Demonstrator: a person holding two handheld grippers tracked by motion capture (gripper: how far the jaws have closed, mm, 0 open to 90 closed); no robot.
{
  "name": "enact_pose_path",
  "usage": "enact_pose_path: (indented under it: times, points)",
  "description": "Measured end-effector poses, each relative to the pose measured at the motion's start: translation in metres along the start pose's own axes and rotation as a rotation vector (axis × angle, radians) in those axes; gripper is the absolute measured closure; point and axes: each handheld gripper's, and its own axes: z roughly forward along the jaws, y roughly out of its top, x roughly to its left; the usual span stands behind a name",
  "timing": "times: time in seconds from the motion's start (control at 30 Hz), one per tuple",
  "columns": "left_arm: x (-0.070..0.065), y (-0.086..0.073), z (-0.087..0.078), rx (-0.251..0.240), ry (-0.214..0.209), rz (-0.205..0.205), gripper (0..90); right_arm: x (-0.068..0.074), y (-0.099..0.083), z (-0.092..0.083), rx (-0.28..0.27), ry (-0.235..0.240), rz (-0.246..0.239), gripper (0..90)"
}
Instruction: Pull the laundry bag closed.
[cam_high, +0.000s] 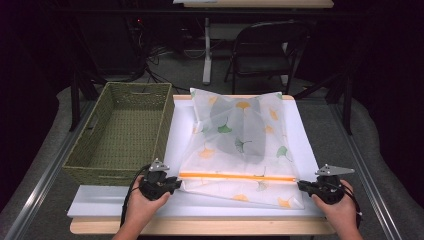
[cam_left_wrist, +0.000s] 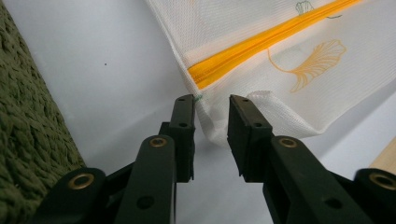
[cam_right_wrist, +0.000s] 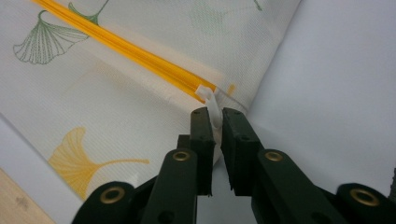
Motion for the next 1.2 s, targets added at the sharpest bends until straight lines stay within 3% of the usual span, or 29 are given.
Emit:
enact_pose_path:
  times: [0.23,0.4,0.43,0.47,0.53,0.67,0.73,1.07,1.1,1.2]
  points:
    - [-0.001,0.001,-0.001,-0.015,0.007,-0.008,59.7,0.004,0.002,-0.001,-0.018,-0.027,-0.015,68.6]
    - [-0.001,0.001,-0.001,-0.015,0.007,-0.008,58.3,0.004,0.002,-0.001,-0.022,-0.035,-0.021,67.1]
    - [-0.008,0.003,-0.008,-0.033,0.008,0.022,58.3,0.004,0.002,-0.001,-0.022,-0.035,-0.021,67.1]
    - [-0.008,0.003,-0.008,-0.033,0.008,0.022,55.0,0.004,0.002,-0.001,-0.022,-0.035,-0.021,67.1]
    - [-0.011,0.002,-0.009,-0.036,0.005,0.023,54.8,0.013,0.008,-0.005,-0.064,-0.040,-0.050,60.4]
    - [-0.013,0.001,-0.011,-0.036,0.004,0.030,53.9,0.020,0.010,-0.005,-0.069,-0.030,-0.066,58.6]
    - [-0.016,0.000,-0.013,-0.036,0.007,0.053,53.4,0.029,0.012,-0.004,-0.068,-0.022,-0.096,58.2]
    - [-0.024,-0.010,-0.018,-0.053,0.016,0.078,48.7,0.064,0.018,0.005,-0.091,0.037,-0.179,51.2]
    - [-0.024,-0.010,-0.018,-0.053,0.016,0.078,48.7,0.084,0.017,0.018,-0.067,0.083,-0.235,51.2]
    - [-0.024,-0.010,-0.018,-0.053,0.016,0.078,48.7,0.084,0.017,0.018,-0.067,0.083,-0.235,48.0]
